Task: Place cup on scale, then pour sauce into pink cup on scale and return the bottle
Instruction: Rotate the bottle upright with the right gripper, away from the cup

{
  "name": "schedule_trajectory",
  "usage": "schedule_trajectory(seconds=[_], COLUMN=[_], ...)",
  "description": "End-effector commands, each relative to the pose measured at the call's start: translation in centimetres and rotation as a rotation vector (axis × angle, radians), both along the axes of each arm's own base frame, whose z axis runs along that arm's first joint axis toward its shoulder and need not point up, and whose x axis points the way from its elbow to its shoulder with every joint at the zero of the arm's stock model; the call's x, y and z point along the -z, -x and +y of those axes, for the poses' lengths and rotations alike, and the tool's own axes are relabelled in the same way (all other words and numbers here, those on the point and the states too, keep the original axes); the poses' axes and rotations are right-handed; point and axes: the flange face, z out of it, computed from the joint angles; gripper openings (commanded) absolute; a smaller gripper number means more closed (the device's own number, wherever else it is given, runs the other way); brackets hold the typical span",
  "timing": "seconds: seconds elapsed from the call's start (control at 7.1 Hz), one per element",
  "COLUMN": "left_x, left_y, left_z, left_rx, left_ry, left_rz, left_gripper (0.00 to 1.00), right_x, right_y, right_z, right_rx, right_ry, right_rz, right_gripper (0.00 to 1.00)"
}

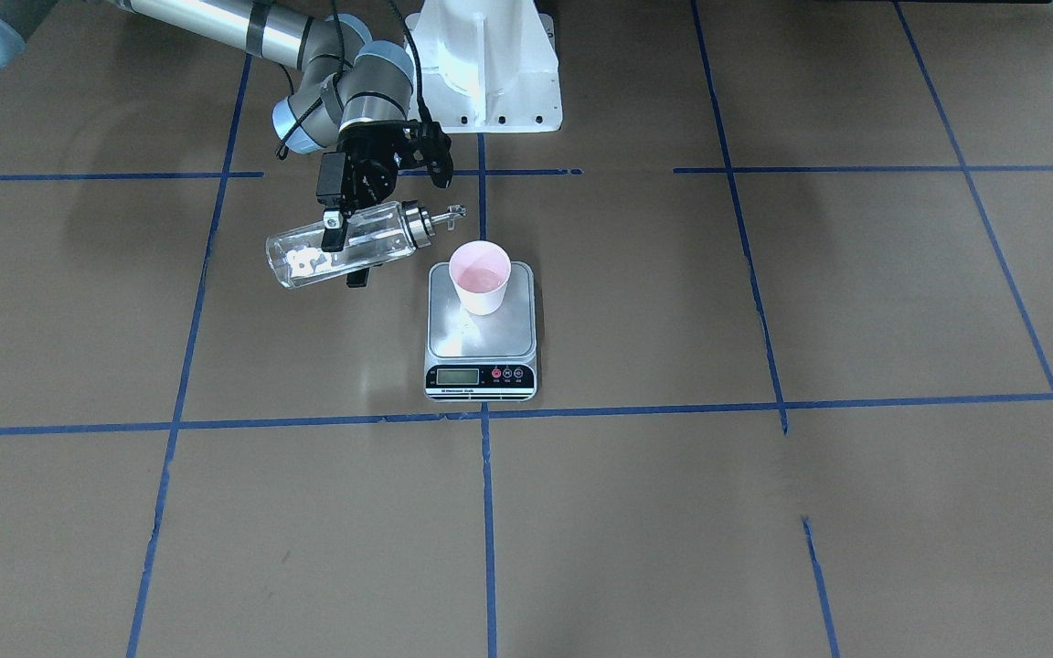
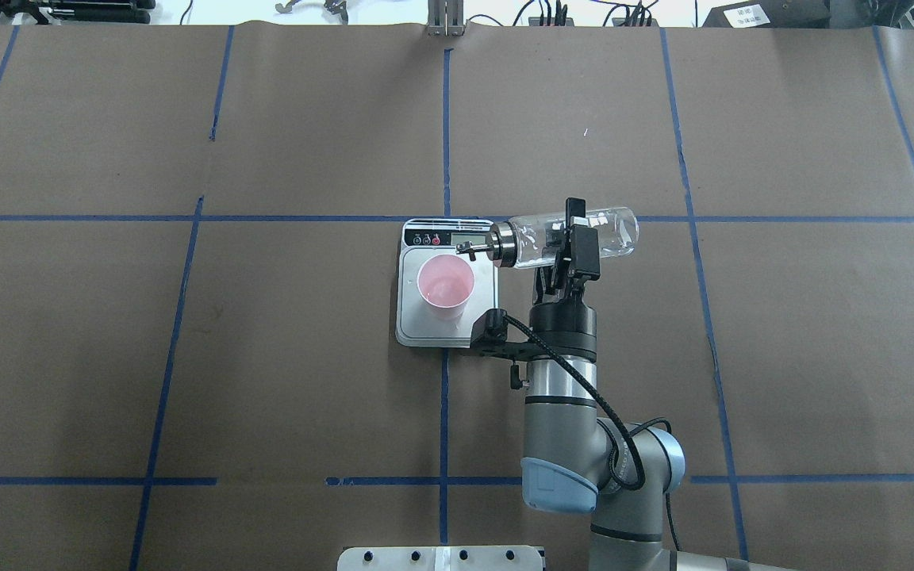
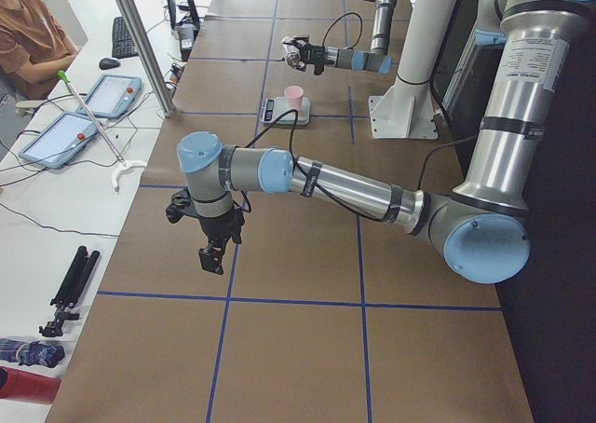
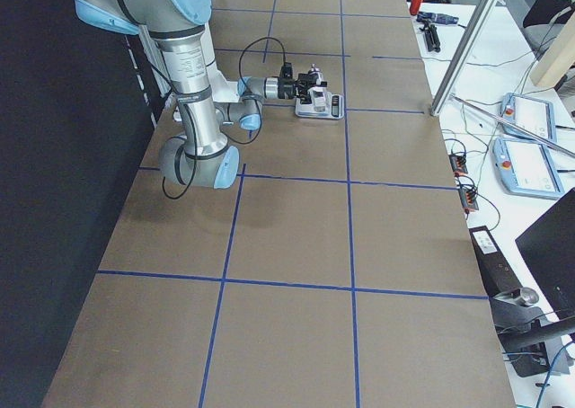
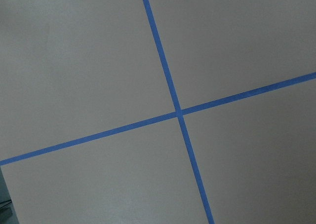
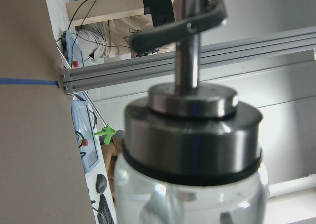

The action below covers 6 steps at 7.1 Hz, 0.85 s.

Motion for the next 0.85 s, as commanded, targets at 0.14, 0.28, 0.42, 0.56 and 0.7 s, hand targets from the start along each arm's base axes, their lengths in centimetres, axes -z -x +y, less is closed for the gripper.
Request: schedule_trajectory(seconds=[0.14, 0.28, 0.42, 0.56, 0.7], left_x=[0.4, 0.5, 0.4, 0.4, 0.4], left_y=[0.0, 0.0, 0.0, -0.1, -0.1], left_z=[-0.2, -0.3, -0.1, -0.1, -0.1], left_rx=[0.000, 0.000, 0.000, 0.001, 0.001], left_ry=[-0.004, -0.007, -0.009, -0.008, -0.008], left_rz=[0.000, 0.002, 0.005, 0.007, 0.007], left_gripper=[1.00, 1.00, 1.00, 1.00, 1.00], right_x=[1.7, 2.5, 2.6, 2.5, 2.5], right_y=[-2.0, -3.0, -3.8, -4.3, -4.9], right_z=[-0.1, 0.0, 0.2, 0.4, 0.5], right_rx=[0.059, 0.064, 0.068, 0.069, 0.070], right_ry=[-0.020, -0.033, -0.050, -0.061, -0.076], right_rz=[-0.175, -0.238, -0.319, -0.370, -0.451], right_gripper=[0.00, 0.00, 0.00, 0.00, 0.00])
